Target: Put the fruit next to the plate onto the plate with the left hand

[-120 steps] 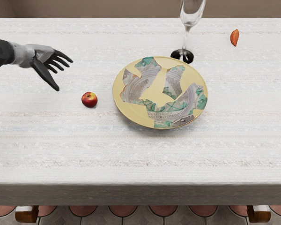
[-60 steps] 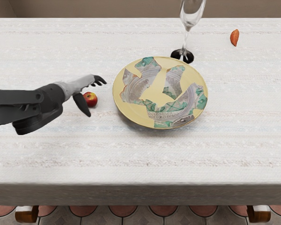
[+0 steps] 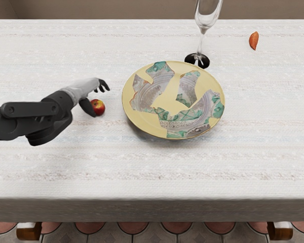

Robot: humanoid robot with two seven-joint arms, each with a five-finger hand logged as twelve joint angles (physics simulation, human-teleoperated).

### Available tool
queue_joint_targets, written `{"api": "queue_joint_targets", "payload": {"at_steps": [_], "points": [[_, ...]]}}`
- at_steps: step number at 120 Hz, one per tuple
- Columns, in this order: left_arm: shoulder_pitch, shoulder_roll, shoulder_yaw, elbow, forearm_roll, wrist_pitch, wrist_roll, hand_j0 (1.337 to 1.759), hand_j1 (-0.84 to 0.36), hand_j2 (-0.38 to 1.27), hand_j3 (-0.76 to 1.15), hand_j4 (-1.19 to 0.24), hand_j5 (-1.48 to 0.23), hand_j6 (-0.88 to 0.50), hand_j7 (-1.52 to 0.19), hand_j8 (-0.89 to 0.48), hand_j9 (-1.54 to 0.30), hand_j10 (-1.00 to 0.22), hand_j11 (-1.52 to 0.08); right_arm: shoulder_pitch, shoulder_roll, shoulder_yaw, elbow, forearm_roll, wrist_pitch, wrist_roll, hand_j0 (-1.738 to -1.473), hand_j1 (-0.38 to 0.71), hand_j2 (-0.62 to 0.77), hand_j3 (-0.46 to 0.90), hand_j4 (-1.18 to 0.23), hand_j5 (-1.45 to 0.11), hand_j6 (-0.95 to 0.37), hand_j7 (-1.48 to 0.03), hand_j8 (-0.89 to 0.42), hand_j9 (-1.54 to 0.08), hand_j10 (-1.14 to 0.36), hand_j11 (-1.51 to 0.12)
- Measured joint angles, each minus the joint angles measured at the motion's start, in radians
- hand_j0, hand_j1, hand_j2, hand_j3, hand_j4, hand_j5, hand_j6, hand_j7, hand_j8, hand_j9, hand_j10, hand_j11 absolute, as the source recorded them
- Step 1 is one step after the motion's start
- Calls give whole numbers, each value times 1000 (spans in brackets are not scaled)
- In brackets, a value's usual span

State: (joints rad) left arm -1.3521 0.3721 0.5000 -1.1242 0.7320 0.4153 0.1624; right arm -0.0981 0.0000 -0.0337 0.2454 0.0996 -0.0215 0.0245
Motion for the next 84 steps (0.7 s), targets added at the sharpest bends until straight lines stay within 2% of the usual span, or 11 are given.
{"api": "queue_joint_targets", "payload": {"at_steps": [20,44,54,59,66,75,81,84], "points": [[14,-14,12,7,-1,0,0,1658,-150,67,0,-406,-537,-407,-537,-407,-537,-406,-538,0,0,0,0,0,0,0,-1658,-312,-6,0,-31,-40,-31,-40,-31,-40,-31,-40],[16,-16,27,7,0,-4,0,1650,-255,112,12,-511,-650,-473,-658,-502,-659,-505,-659,0,0,0,0,0,0,0,-1658,-312,-6,0,-31,-40,-31,-40,-31,-40,-31,-40],[16,-22,35,7,3,-5,1,1659,-291,3,275,-583,-689,-444,-701,-474,-728,-560,-727,0,0,0,0,0,0,0,-1658,-312,-6,0,-31,-40,-31,-40,-31,-40,-31,-40],[15,-22,38,7,5,-8,1,1655,-296,-14,300,-620,-719,-422,-729,-440,-774,-588,-773,0,0,0,0,0,0,0,-1658,-312,-6,0,-31,-40,-31,-40,-31,-40,-31,-40],[10,-21,41,4,5,-11,1,1651,-295,15,230,-651,-770,-401,-782,-404,-827,-626,-827,0,0,0,0,0,0,0,-1658,-312,-6,0,-31,-40,-31,-40,-31,-40,-31,-40],[2,-13,44,0,1,-14,2,1618,-278,168,-91,-672,-829,-428,-844,-428,-879,-662,-880,0,0,0,0,0,0,0,-1658,-312,-6,0,-31,-40,-31,-40,-31,-40,-31,-40],[-8,4,44,-4,1,-16,1,1626,-289,268,-71,-695,-862,-449,-875,-457,-904,-679,-906,0,0,0,0,0,0,0,-1658,-312,-6,0,-31,-40,-31,-40,-31,-40,-31,-40],[-11,15,45,-6,0,-16,2,1630,-292,263,-63,-692,-874,-450,-886,-455,-914,-686,-914,0,0,0,0,0,0,0,-1658,-312,-6,0,-31,-40,-31,-40,-31,-40,-31,-40]]}}
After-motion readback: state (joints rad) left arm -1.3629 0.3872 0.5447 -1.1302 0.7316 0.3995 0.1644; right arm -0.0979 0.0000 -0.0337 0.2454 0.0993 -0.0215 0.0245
